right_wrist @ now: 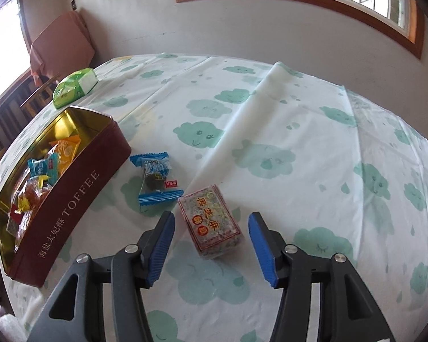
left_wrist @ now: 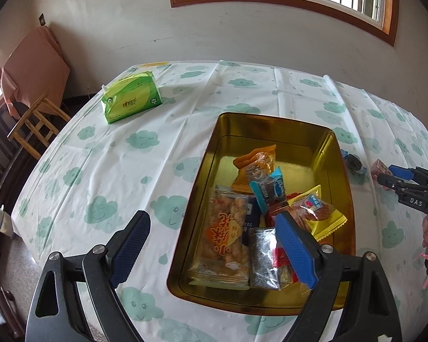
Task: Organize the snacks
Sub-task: 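Grasp the red-printed cake box on the cloth with the right gripper, then grasp the blue-wrapped round candy with the left gripper while the right gripper holds the cake box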
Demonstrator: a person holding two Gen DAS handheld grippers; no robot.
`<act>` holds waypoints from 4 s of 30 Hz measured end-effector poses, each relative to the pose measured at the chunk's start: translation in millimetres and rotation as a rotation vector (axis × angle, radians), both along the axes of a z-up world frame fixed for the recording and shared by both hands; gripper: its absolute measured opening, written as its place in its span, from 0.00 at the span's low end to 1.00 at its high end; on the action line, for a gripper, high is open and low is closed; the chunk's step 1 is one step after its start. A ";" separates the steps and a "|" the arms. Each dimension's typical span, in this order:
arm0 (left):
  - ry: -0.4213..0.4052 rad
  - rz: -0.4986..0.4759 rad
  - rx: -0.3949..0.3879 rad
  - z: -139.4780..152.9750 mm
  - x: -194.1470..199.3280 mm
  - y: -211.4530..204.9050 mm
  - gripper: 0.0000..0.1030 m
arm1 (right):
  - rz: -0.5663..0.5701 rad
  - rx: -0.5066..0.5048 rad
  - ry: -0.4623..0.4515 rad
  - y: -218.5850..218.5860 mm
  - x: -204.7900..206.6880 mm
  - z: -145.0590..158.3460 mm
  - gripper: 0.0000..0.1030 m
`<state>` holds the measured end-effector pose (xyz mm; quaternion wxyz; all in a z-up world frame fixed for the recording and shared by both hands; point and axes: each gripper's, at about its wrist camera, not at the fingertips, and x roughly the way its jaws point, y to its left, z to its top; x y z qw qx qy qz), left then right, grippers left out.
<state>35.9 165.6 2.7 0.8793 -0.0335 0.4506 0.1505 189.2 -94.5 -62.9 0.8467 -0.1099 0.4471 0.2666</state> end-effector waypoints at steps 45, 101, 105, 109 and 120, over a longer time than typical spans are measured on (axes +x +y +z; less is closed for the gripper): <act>0.053 -0.326 -0.123 -10.6 76.7 -163.3 0.82 | -0.593 -0.054 -0.096 -162.9 -33.1 -7.3 0.30; 0.163 -0.260 -0.160 -62.9 145.7 -168.9 0.03 | -0.588 -0.027 -0.085 -164.2 -33.2 -7.7 0.33; 0.150 -0.272 -0.164 -56.9 134.6 -169.2 0.00 | -0.588 -0.029 -0.085 -163.6 -33.2 -7.8 0.33; 0.137 -0.294 -0.180 -49.4 122.3 -170.3 0.00 | -0.588 -0.029 -0.085 -163.8 -33.2 -7.9 0.33; 0.104 -0.335 -0.204 -37.0 114.2 -170.3 0.05 | -0.587 -0.035 -0.084 -164.2 -33.2 -8.0 0.33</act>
